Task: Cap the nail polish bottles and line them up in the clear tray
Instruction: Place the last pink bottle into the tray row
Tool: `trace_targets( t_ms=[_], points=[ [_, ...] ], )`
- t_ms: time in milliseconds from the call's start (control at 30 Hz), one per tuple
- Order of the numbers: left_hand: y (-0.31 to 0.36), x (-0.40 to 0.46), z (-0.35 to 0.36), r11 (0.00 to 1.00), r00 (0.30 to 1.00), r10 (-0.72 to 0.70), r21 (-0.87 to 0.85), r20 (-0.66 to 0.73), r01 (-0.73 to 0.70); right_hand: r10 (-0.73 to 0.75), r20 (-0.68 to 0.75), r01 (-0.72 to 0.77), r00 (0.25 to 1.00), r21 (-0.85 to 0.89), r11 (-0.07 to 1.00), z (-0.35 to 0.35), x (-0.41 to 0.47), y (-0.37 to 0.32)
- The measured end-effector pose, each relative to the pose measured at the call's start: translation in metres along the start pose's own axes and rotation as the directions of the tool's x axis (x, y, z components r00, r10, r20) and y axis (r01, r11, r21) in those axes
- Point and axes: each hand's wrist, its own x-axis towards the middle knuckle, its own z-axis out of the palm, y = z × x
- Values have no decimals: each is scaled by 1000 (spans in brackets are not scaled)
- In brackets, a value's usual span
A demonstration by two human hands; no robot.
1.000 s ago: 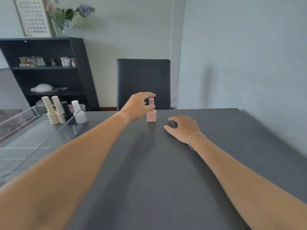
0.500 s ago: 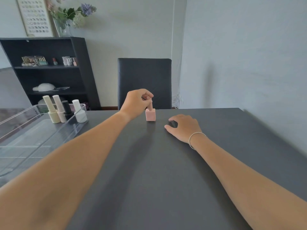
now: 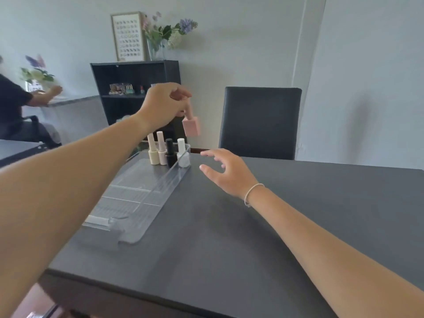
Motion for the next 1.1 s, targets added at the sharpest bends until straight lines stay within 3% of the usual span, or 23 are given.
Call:
trace_targets(
  t_ms=[167,367,567,1100],
  points=[
    [-42,-13,-52,994,997,-57,96,-44,61,-116,71,113,991,39,993,42,22,-33],
    [-87,-25,-81,971,985,-159,171,-70,169,-144,144,147,979,-10,989,64,28,-33],
    [-126,-32,-75,943,976,-213,251,-53,219,-152,111,151,982,21,988,70,27,-27],
    [-161,-26,-40,944,959,-281,174,-21,281,-187,51,184,981,50,982,79,28,-20]
  ],
)
